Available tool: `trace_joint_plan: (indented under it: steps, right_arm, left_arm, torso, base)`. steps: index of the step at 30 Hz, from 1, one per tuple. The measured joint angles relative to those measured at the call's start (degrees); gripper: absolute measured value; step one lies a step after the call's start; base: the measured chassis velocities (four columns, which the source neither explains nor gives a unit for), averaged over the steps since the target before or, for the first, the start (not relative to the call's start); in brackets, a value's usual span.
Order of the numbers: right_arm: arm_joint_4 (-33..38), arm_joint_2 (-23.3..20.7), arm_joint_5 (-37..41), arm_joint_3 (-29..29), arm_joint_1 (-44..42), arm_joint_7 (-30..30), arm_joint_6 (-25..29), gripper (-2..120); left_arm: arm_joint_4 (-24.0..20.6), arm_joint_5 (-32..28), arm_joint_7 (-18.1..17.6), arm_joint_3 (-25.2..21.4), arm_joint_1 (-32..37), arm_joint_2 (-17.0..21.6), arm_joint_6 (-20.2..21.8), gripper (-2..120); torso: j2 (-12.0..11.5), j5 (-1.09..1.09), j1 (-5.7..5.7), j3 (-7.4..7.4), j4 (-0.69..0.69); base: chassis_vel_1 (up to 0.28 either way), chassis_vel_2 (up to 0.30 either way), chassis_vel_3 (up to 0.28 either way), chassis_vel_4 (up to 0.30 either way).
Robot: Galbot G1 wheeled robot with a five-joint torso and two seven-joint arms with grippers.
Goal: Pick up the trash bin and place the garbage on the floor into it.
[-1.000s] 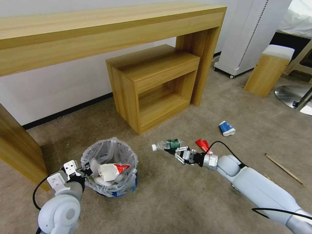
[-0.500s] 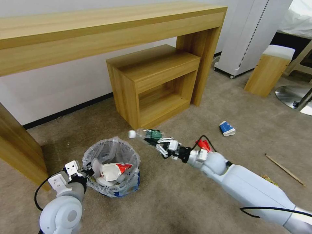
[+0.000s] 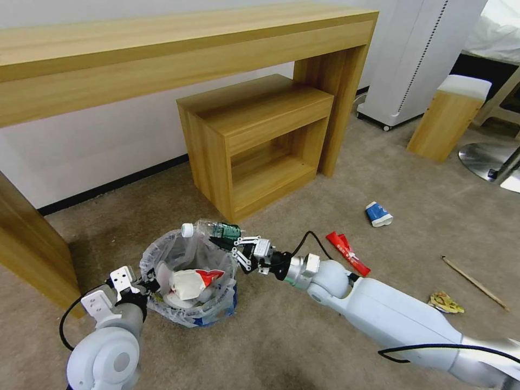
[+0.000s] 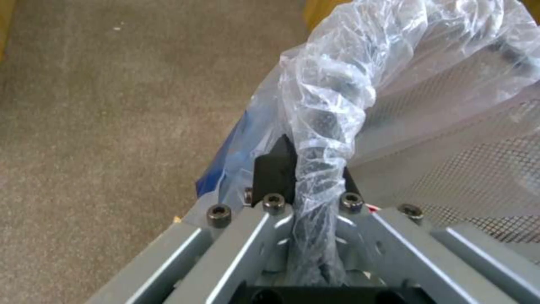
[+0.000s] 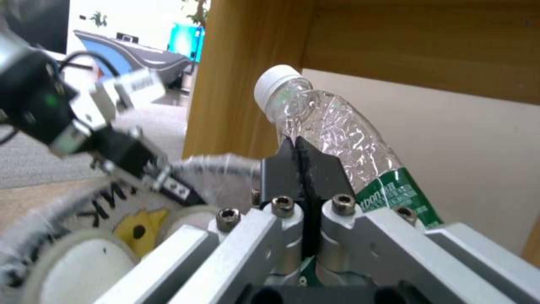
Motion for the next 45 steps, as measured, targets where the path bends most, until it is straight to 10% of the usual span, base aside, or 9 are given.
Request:
trace_joint_plan:
  steps: [20,32,45]
  right_arm:
    - [-0.6,5.3,-0.2,-2.7,0.6,0.0,0.1,0]
    - [6.0,-3.2,-0.6,8.5,-3.4,10.3,-6.5,41]
    - [16.1,-19.8,6.0,25.0,-22.4,33.2,-25.0,91]
  left_arm:
    - [-2.3,-0.3,0.0,-0.8,1.1,0.1,0.5,1]
    - [1.0,0.5,0.2,-0.7,0.7,0.3,0.0,1]
    - [4.7,-0.1,0.3,-1.7,-0.5,1.8,-0.6,1]
  torso:
    - [0.0,0.0,0.0,0.0,0.0]
    - [0.0,-0.01,0.0,0.0,0.0]
    - [0.0,0.0,0.0,-0.01,-0.03]
  base:
    - [0.0,0.0,0.0,0.0]
    - [0.0,0.0,0.0,0.0]
    - [0.0,0.0,0.0,0.0]
